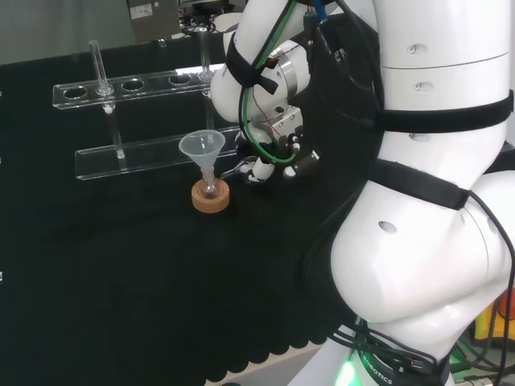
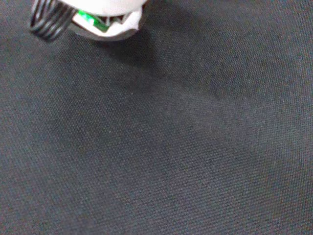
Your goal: Pick up the weighing funnel.
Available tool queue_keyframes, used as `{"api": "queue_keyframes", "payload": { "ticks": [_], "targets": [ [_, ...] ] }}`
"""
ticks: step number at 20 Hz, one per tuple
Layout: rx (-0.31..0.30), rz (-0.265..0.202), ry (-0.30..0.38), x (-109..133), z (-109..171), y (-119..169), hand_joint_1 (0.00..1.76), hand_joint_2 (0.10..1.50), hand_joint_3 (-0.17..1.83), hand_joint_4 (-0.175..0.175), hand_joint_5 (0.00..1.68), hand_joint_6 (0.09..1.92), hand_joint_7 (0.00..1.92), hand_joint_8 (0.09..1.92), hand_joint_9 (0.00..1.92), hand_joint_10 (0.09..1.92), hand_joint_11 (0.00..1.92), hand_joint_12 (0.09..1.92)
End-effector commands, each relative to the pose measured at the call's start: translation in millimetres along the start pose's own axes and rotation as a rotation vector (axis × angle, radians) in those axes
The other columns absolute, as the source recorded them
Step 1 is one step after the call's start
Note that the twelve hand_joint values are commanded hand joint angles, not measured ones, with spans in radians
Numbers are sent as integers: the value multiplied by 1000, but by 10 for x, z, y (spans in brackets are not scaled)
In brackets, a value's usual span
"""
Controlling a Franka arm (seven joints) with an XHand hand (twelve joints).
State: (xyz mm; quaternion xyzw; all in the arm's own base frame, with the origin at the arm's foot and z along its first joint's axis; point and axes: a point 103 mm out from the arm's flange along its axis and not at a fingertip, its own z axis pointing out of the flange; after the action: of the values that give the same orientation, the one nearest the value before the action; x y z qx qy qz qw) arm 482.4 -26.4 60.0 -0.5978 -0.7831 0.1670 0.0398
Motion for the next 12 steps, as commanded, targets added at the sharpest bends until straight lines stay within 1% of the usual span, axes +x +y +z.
{"api": "queue_keyframes", "payload": {
  "ticks": [1,12],
  "targets": [
    [3,0,0,-1,-3,6,947,659,642,4,667,793,589,704,744,545,528,1272],
    [16,5,-9,-86,4,18,941,684,625,6,695,772,604,686,759,531,542,1257]
  ]
}}
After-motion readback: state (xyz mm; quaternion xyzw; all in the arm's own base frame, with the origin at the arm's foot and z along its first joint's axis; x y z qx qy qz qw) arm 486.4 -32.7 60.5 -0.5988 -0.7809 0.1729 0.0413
